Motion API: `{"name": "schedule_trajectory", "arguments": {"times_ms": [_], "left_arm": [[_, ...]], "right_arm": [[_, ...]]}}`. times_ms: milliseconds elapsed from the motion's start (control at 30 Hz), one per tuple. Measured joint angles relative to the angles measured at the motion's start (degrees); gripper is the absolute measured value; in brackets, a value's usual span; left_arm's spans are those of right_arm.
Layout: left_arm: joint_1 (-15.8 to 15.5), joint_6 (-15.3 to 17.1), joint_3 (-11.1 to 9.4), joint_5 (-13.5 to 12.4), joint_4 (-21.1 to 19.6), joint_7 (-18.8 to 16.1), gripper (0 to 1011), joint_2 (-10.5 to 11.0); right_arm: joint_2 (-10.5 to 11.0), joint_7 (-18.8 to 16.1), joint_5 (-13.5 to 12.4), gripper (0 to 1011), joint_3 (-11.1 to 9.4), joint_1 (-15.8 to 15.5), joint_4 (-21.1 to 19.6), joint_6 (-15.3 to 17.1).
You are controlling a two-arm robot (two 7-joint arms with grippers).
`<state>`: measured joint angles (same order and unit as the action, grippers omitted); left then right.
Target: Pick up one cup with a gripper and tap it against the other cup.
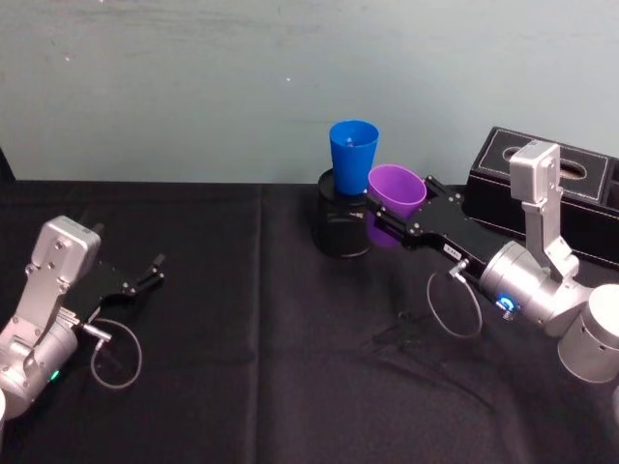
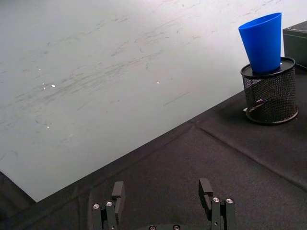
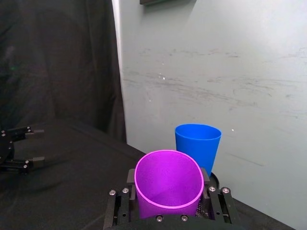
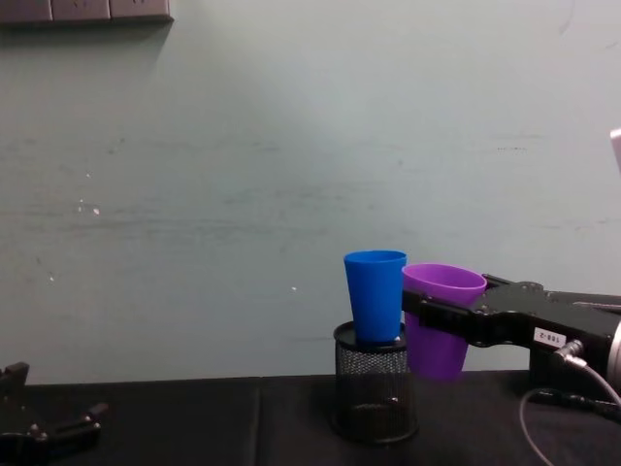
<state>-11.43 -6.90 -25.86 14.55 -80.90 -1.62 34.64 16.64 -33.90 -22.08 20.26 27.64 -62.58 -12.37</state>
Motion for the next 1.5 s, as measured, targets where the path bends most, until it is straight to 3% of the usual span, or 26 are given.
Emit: {"name": "schedule_trajectory", "arguments": {"times_ms": [1500], "left_arm": [[0.0, 0.0, 0.0, 0.0, 0.0, 0.0, 1011, 0.0]], "right_arm": [[0.0, -0.5, -0.3, 734, 0.1, 0.4, 0.1, 0.0]]}}
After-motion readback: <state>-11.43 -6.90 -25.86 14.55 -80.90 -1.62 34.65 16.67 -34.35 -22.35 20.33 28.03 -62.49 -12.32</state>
